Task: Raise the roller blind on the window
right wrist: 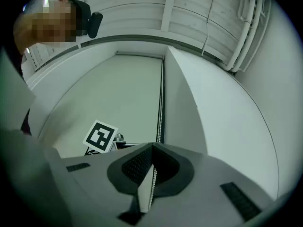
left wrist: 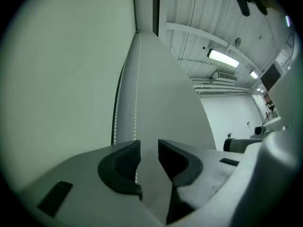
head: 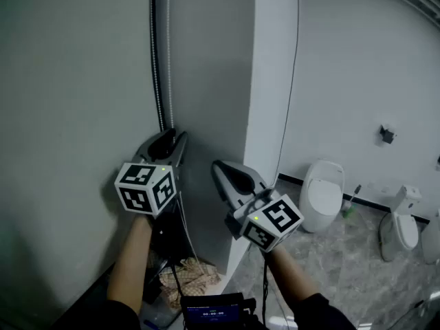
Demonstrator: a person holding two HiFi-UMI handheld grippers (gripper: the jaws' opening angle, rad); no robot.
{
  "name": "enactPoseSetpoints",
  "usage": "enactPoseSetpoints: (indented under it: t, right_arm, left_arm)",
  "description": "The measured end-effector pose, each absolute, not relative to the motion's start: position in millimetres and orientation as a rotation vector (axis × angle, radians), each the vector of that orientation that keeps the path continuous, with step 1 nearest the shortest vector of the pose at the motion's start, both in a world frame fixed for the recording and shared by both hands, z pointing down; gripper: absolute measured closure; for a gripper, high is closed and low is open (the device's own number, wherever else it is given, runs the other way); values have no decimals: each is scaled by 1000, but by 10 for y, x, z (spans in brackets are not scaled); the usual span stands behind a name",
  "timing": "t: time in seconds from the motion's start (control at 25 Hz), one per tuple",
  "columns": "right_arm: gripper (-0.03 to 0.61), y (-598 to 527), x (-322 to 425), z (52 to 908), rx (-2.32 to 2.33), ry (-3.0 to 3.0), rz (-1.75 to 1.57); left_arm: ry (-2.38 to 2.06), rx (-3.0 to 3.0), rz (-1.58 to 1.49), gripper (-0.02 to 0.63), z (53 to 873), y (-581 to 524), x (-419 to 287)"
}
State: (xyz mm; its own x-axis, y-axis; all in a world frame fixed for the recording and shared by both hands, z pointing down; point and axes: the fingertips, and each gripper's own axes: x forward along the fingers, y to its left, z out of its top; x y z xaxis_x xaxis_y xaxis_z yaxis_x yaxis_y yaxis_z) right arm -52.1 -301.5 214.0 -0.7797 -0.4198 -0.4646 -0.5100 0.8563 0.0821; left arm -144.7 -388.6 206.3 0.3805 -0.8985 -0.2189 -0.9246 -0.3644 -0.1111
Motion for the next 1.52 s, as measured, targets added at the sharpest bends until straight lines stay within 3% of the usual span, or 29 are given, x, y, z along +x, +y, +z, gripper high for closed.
enactPoseSetpoints:
  t: [1.2,1.24,1.52]
  right_arm:
    - [569,-3069,-503,2156,-636,2557,212]
    - [569,-3069,-502,2158,-640,2556,218]
    - [569,-3081,-482,2184,-643,2554,195]
  left_arm:
    - [1616,-2382,85,540,2324,-3938,-1508]
    - [1618,-2379,90,603,2317,-3928,-1522]
    - [1597,-2383,64,604,2312,-3870,-1474]
